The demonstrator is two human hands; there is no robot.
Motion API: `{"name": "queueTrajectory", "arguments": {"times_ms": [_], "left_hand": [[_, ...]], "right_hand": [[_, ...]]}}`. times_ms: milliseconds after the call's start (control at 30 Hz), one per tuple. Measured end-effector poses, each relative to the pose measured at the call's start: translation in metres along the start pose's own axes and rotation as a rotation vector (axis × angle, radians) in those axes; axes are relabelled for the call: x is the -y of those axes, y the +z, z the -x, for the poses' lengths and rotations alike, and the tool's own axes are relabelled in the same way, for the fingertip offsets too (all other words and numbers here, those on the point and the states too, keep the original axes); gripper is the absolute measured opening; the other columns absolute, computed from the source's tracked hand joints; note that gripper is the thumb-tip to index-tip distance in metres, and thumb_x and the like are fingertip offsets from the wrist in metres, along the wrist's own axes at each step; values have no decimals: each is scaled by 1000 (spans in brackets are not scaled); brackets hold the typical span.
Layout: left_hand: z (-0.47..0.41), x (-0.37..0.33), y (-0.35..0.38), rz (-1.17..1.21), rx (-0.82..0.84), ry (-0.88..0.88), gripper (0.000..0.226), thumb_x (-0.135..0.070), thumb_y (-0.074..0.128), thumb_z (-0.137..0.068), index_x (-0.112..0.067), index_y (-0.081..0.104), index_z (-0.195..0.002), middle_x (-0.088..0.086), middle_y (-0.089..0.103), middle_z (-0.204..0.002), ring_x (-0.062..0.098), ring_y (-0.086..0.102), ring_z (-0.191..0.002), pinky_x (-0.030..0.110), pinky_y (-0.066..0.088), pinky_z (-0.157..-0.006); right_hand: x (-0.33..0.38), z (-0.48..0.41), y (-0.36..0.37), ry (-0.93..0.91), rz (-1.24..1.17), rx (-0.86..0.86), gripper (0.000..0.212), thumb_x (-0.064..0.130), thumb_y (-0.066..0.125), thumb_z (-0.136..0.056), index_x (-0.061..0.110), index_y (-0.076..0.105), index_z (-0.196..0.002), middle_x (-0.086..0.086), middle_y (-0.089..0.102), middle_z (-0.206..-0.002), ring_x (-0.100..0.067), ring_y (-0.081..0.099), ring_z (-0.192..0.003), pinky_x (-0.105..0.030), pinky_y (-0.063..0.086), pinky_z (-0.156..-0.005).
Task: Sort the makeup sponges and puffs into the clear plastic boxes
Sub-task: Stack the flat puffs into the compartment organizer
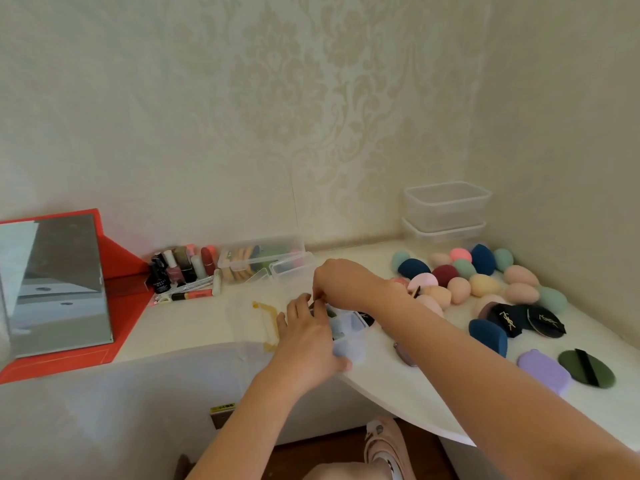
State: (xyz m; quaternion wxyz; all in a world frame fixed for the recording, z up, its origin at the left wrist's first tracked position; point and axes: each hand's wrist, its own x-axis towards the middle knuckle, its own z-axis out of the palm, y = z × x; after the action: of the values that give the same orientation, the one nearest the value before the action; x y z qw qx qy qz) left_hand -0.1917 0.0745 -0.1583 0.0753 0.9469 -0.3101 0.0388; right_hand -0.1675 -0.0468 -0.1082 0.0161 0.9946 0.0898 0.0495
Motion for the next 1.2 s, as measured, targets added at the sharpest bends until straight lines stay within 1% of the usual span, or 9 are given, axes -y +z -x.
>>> {"name": "queueTrajectory", "arguments": {"times_ms": [133, 233, 367, 433, 567, 667, 767, 1033, 1200], "left_hand": [[0, 1, -1, -27, 12, 23, 91, -51, 64, -74, -10, 21, -142, 5, 35, -136, 25, 32, -126, 40, 25, -107], [0, 2, -2, -45, 3, 23, 87, -52, 64, -72, -10, 26, -139, 5, 39, -131, 25, 36, -121, 38, 29, -103], [-2, 1, 0, -39, 7, -1, 86, -51, 66, -69, -13, 28, -136, 5, 40, -129, 25, 37, -119, 37, 31, -100], [-3, 2, 0, -35, 8, -5, 88, -51, 67, -69, -13, 27, -137, 5, 39, -130, 25, 37, -119, 37, 31, -101], [-4, 3, 1, -12, 33, 0, 97, -52, 68, -69, -17, 18, -144, 5, 36, -135, 26, 34, -124, 41, 28, -105], [-4, 3, -1, -15, 54, 5, 101, -53, 69, -69, -22, 12, -147, 7, 34, -138, 27, 32, -128, 42, 26, -107], [-3, 2, -3, -32, 56, 8, 101, -55, 68, -70, -22, 11, -147, 7, 34, -139, 28, 32, -128, 41, 26, -105], [0, 0, -4, -43, 37, 3, 98, -55, 68, -71, -22, 13, -145, 8, 35, -135, 28, 34, -124, 39, 28, -100], [1, 1, -3, -42, 30, 3, 99, -56, 68, -69, -23, 14, -145, 7, 35, -135, 27, 35, -124, 38, 29, -101]], "right_hand": [[-2, 9, -1, 21, -182, -42, 27, 8, 51, -88, 15, 74, -101, -2, 73, -101, -18, 64, -94, -25, 48, -75], [-5, 30, -12, 54, -338, -158, 23, 15, 53, -91, 14, 73, -102, 1, 73, -102, -12, 62, -92, -17, 40, -75], [-23, 69, -25, 249, -414, -275, 22, 17, 52, -92, 15, 71, -102, 2, 71, -101, -11, 59, -85, -22, 42, -73], [-38, 91, -30, 401, -375, -292, 24, 18, 49, -93, 16, 69, -105, 2, 69, -104, -14, 59, -91, -26, 44, -76], [-68, 136, -28, 704, -249, -181, 29, 12, 40, -94, 16, 61, -114, -6, 65, -109, -20, 56, -90, -28, 46, -69], [-90, 170, -17, 907, -159, -61, 32, 9, 42, -93, 12, 52, -122, -8, 59, -117, -24, 57, -101, -30, 48, -80], [-106, 199, -1, 1056, -167, -8, 30, 6, 44, -91, 6, 53, -120, -11, 58, -113, -26, 57, -101, -29, 44, -73], [-120, 232, 22, 1142, -181, 227, 48, 18, 57, -85, 14, 48, -131, -8, 53, -125, -25, 54, -114, -27, 45, -91], [-129, 236, 33, 1109, -156, 233, 31, 21, 47, -87, 14, 59, -115, -5, 56, -107, -27, 53, -110, -25, 39, -78]]}}
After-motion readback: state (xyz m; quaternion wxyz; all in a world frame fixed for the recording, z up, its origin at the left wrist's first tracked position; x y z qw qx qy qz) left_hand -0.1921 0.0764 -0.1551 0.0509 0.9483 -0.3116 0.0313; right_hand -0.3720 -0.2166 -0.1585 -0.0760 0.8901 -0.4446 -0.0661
